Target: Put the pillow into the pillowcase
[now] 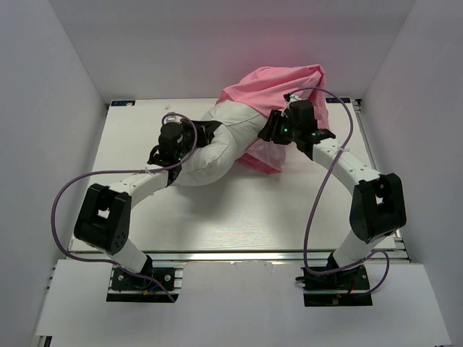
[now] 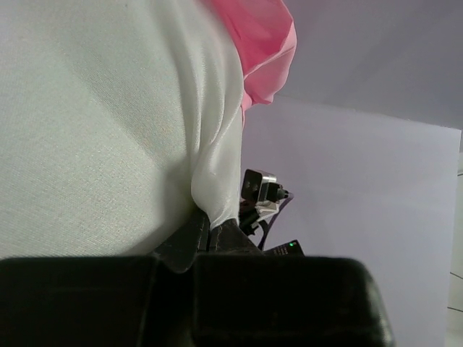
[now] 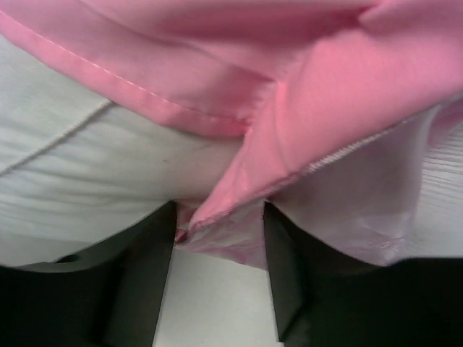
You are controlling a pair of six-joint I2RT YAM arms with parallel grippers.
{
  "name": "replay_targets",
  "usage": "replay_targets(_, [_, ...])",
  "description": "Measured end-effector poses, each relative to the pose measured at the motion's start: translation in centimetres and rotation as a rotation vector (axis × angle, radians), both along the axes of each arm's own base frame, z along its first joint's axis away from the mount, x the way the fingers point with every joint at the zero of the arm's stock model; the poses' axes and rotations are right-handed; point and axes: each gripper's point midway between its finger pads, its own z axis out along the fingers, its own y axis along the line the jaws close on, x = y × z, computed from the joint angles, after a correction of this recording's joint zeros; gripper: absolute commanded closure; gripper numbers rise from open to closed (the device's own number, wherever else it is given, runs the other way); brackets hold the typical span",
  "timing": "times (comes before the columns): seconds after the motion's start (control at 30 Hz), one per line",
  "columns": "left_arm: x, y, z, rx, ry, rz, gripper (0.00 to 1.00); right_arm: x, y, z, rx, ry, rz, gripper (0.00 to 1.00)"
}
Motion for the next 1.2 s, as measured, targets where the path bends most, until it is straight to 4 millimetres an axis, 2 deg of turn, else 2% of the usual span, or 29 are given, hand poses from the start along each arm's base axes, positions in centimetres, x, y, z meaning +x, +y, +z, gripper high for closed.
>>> replay_targets(0.03, [0.0,0.0,0.0,0.0,-0.001,0.0,1.0,-0.1,-0.2,-0.3,-0.01,0.003,-0.005,0.55])
replay_targets(0.07, [0.0,0.0,0.1,-0.001,-0.002,0.0,1.0,-0.2,-0.5,-0.8,-0.022,0.011,-0.01,0.69])
replay_targets(0.1, [0.0,0.0,0.1,-0.001,-0.003,0.0,1.0,-0.4,-0.7,-1.3,-0.034,0.017,-0.008,0.77])
replay_targets(0.17, [0.0,0.0,0.1,-0.001,-0.003,0.0,1.0,-0.8,-0.8,-2.1,-0.047,0.034,0.002,1.0])
replay_targets(0.3, [0.0,-0.1,0.1,-0.001,-0.005,-0.003,1.0,-2.5,-0.8,-2.8,-0.058,0.067,0.056,1.0])
replay_targets(0.4, [0.2,-0.6,0.3,-0.007,-0.016,-0.027,1.0,-4.0,0.1,-2.1,-0.037,0.074,0.134,1.0])
replay_targets(0.47, [0.8,-1.2,0.7,-0.013,-0.03,-0.054,1.0,-5.3,1.4,-1.2,-0.002,0.078,0.212,1.0])
replay_targets(0.53, [1.3,-1.7,1.0,-0.011,-0.045,-0.074,1.0,-6.2,3.3,0.9,0.034,0.056,0.295,1.0])
replay_targets(0.6, [1.5,-2.1,1.3,-0.008,-0.059,-0.092,1.0,-6.7,6.0,4.8,0.067,-0.006,0.38,1.0])
replay_targets(0.7, [1.9,-1.9,2.8,-0.013,-0.105,-0.097,1.0,-6.2,9.7,13.1,0.138,-0.165,0.467,1.0])
replay_targets(0.73, [2.1,-1.7,3.6,-0.017,-0.13,-0.095,1.0,-5.6,10.7,16.4,0.168,-0.24,0.487,1.0])
replay_targets(0.83, [2.2,-1.2,5.3,-0.022,-0.19,-0.101,1.0,-4.6,11.3,22.7,0.22,-0.376,0.505,1.0])
replay_targets(0.9, [1.8,-1.4,5.4,-0.017,-0.202,-0.126,1.0,-4.0,11.3,25.9,0.252,-0.439,0.501,1.0])
replay_targets(0.97, [1.1,-2.0,5.4,-0.013,-0.21,-0.163,1.0,-3.4,11.0,27.7,0.277,-0.473,0.491,1.0])
replay_targets(1.03, [0.3,-2.5,5.5,-0.012,-0.219,-0.197,1.0,-3.2,10.6,28.3,0.292,-0.474,0.481,1.0])
replay_targets(1.13, [-1.0,-3.1,5.4,-0.004,-0.224,-0.231,1.0,-3.3,10.6,28.1,0.303,-0.457,0.483,1.0])
replay_targets(1.2, [-1.7,-3.2,5.0,0.01,-0.224,-0.241,1.0,-3.2,10.9,26.9,0.296,-0.425,0.486,1.0])
